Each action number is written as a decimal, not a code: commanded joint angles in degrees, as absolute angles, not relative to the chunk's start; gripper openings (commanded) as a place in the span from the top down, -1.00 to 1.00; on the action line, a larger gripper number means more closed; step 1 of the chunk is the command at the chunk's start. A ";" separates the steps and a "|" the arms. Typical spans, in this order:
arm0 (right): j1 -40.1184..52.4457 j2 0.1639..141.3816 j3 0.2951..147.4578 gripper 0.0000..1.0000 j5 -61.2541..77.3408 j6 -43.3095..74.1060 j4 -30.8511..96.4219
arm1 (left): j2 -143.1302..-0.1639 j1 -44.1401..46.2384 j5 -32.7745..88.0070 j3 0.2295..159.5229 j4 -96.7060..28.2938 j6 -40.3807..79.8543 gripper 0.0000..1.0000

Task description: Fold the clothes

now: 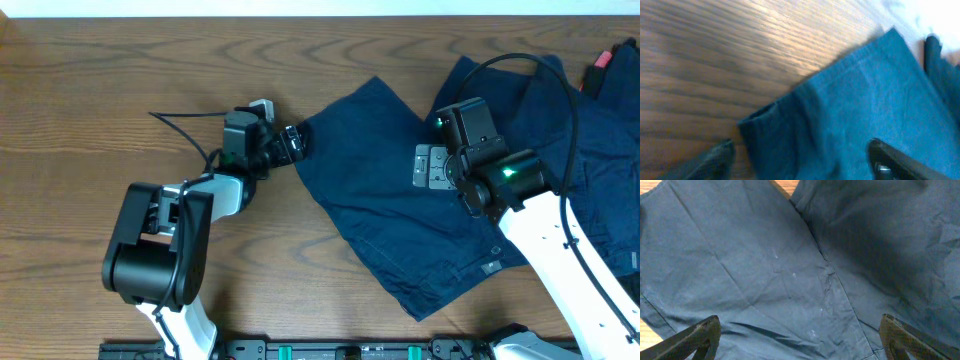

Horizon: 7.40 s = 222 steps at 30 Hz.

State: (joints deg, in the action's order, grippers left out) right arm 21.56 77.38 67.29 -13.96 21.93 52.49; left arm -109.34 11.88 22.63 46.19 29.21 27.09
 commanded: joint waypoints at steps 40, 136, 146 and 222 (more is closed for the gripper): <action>20.88 83.37 67.33 -0.97 -9.06 16.91 55.20 | -90.87 -32.67 15.51 45.93 -9.17 26.68 0.80; 18.13 94.70 71.53 0.17 6.85 16.01 53.67 | -83.18 -7.42 29.08 45.93 -24.82 21.43 -0.96; 13.28 92.88 71.53 0.17 6.85 16.03 53.56 | -82.78 2.46 28.93 45.36 -33.50 21.71 -0.96; 13.13 92.90 71.50 0.08 6.85 16.03 52.27 | -86.85 9.74 23.49 41.34 -28.71 52.88 -0.96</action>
State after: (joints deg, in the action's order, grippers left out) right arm 13.78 93.34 70.87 7.20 16.88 52.18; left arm -87.42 9.45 27.64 42.17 -28.49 47.27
